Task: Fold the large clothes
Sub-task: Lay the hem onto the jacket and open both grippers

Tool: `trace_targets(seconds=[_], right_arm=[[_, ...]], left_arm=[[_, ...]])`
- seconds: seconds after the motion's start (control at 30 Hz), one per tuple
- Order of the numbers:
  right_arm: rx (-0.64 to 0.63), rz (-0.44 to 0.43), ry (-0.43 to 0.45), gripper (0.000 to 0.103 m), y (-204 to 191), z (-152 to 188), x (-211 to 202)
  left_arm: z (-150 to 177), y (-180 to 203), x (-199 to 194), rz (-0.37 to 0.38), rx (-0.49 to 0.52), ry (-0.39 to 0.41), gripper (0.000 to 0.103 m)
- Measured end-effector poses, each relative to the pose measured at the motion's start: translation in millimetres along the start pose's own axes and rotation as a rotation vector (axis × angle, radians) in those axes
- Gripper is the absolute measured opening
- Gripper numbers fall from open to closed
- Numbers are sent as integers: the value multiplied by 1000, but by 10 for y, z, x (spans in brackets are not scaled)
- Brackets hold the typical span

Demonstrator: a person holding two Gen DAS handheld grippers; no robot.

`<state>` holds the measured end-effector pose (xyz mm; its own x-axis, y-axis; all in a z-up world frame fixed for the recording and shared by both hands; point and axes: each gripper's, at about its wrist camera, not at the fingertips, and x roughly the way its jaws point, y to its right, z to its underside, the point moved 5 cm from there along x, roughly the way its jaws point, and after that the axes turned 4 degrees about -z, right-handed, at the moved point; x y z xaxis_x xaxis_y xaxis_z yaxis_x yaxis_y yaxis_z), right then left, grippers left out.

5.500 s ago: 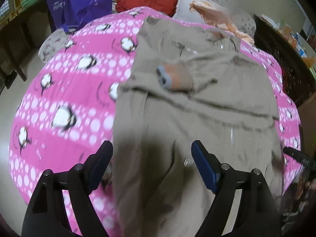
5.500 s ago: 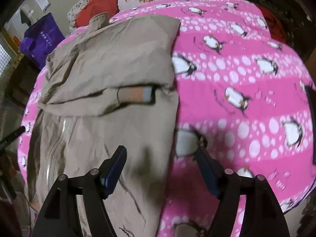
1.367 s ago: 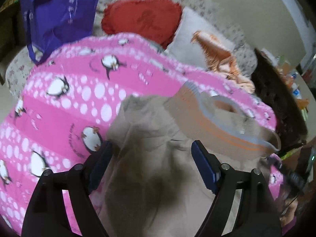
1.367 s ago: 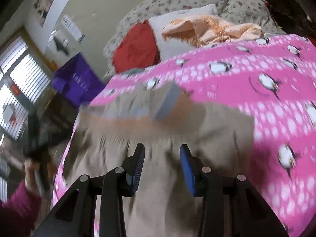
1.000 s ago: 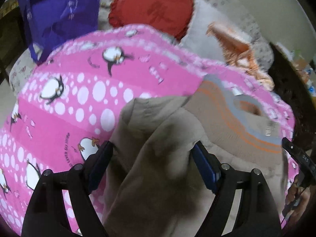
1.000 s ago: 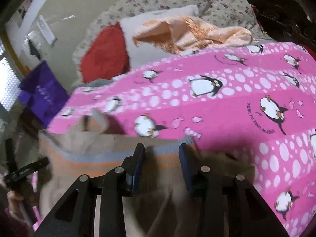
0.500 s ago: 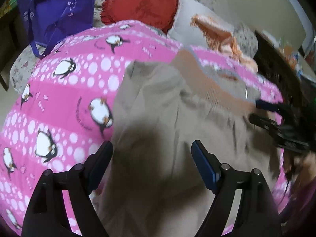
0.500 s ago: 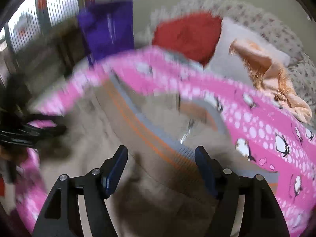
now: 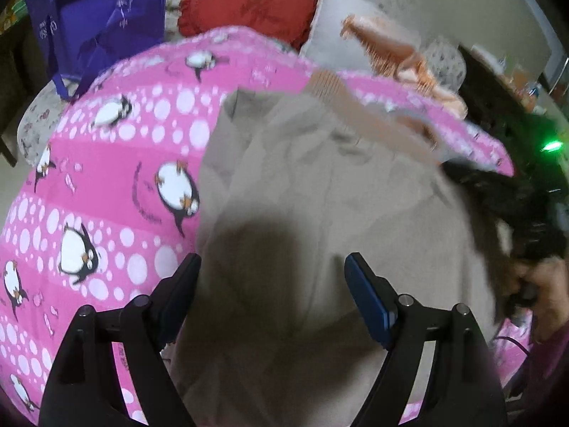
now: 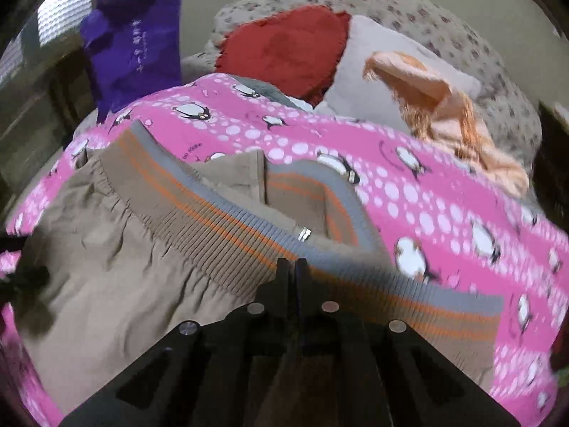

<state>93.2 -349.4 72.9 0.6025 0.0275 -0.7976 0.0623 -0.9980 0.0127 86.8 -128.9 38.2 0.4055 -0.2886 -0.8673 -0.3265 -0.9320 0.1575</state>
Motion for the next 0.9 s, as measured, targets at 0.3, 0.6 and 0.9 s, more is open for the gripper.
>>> trace_targets(seconds=[0.3,0.6,0.9], right_arm=[[177,-114,-19,58,221,921,-1145],[360,1,-83,62,849,1834,-1454],[465,-41,-35,77,893,1908,-1604]], left_arm=[[129,-39,-78,-18,-9,13,82],[318,-31,-358,-30,-3,32,82],[564,-253,-348,-65,-54,-7,82]])
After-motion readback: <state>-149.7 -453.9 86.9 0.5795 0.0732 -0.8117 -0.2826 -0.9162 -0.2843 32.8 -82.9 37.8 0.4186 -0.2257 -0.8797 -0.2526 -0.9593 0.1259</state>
